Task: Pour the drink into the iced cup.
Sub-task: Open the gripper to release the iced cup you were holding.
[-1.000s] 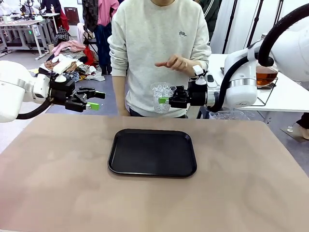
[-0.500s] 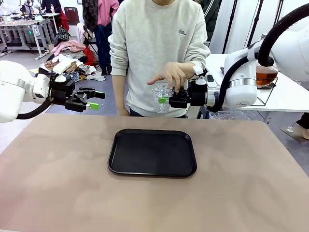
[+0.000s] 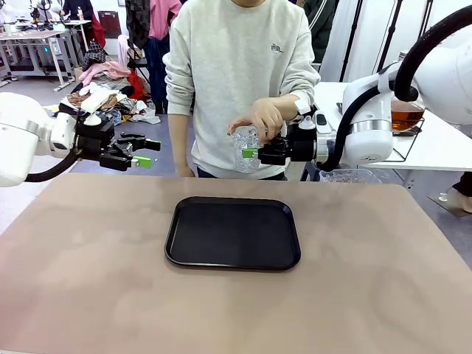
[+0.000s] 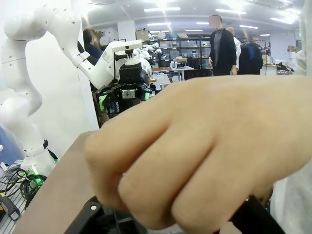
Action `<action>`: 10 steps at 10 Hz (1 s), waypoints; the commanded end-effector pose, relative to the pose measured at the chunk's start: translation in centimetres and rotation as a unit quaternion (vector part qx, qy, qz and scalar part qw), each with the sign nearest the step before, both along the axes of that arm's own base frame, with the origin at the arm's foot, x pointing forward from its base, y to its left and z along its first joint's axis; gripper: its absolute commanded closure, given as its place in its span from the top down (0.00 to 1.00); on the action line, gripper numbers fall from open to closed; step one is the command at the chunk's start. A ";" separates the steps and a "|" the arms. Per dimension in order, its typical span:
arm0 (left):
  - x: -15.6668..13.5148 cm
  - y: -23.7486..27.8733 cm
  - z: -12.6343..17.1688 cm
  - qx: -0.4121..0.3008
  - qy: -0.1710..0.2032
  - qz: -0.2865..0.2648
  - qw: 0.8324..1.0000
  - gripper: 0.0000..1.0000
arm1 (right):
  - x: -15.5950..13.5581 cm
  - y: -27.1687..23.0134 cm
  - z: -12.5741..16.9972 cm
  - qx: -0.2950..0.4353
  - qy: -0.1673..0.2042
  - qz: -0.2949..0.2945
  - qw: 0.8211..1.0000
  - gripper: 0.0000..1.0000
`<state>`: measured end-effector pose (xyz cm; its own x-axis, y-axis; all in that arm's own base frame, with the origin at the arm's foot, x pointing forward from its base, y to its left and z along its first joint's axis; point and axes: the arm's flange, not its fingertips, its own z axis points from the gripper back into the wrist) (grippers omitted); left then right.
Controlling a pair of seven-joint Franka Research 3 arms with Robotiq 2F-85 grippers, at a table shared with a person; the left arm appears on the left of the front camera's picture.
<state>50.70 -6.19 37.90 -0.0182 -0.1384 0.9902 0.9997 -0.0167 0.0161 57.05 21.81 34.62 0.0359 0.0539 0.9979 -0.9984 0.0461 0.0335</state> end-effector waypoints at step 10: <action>0.0 0.0 0.1 -0.001 -0.001 0.003 1.000 1.00 | 0.0 0.2 0.3 0.003 -0.003 0.003 1.000 0.63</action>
<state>50.70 -6.19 37.90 -0.0182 -0.1384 0.9902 0.9997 -0.0167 0.0161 57.06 21.79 34.63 0.0359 0.0536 0.9979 -0.9984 0.0462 0.0334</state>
